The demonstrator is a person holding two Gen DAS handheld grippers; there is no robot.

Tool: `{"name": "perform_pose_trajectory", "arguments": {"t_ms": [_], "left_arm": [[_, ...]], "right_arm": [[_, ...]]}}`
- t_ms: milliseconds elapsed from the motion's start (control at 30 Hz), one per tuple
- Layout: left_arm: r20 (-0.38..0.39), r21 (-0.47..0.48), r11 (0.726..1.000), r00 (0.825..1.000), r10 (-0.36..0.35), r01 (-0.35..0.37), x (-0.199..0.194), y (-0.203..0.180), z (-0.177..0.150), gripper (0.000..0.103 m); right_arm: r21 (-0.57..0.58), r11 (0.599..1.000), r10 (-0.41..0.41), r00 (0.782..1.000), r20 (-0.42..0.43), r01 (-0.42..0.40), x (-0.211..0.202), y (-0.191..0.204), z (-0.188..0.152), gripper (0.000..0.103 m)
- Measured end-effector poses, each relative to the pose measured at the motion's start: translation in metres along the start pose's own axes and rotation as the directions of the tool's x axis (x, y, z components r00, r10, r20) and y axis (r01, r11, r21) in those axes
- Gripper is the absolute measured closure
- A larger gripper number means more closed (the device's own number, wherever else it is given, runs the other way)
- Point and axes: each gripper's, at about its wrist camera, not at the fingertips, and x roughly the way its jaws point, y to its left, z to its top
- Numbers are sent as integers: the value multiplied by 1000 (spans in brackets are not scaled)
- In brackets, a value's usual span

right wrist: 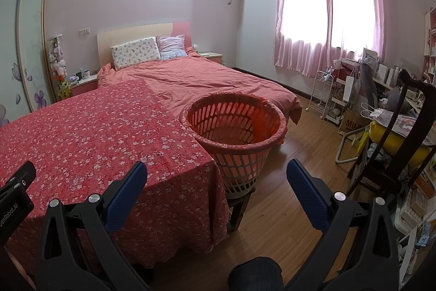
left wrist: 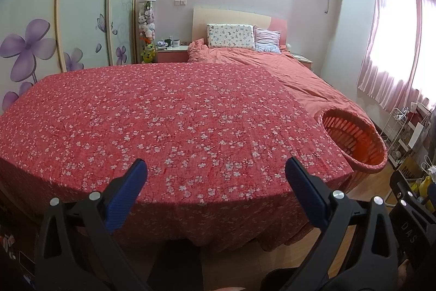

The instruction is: Collect trash

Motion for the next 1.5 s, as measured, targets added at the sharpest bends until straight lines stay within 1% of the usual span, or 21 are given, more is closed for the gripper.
{"name": "perform_pose_trajectory", "arguments": {"t_ms": [1500], "left_arm": [[1, 14, 1000, 1000, 7, -7, -1, 3, 1, 4]], "right_arm": [[1, 1000, 0, 1000, 0, 0, 0, 0, -1, 2]]}}
